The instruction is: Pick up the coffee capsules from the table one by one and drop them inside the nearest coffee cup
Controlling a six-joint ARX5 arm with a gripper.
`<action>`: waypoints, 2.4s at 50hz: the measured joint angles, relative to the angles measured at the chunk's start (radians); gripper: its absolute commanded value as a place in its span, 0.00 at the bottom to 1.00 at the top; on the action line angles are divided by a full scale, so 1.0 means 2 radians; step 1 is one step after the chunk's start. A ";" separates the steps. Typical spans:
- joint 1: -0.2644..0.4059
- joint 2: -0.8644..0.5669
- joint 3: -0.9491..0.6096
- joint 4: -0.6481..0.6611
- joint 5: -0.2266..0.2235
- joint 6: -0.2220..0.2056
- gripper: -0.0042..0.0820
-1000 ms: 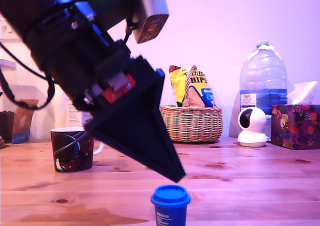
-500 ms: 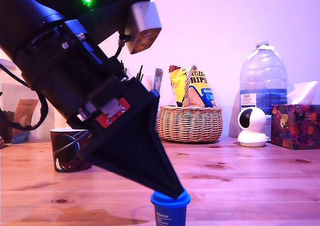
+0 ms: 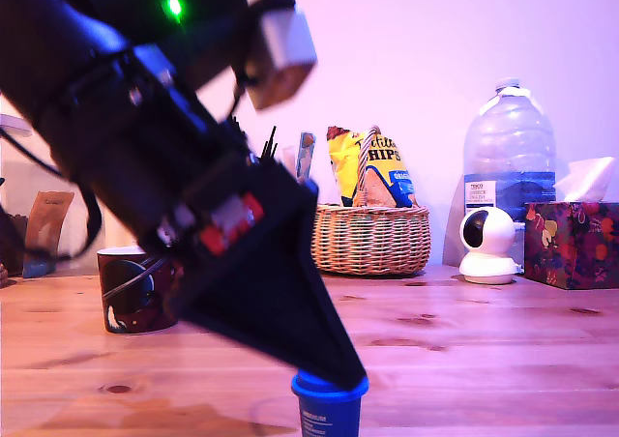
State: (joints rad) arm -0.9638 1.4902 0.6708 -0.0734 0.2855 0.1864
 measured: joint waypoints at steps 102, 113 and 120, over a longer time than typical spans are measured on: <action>-0.001 0.042 0.000 0.030 -0.002 -0.004 0.40; 0.003 0.007 -0.001 0.005 -0.002 -0.004 0.40; 0.014 -0.046 -0.001 -0.020 -0.002 -0.011 0.40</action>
State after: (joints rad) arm -0.9363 1.3991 0.6689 -0.1131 0.2810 0.1646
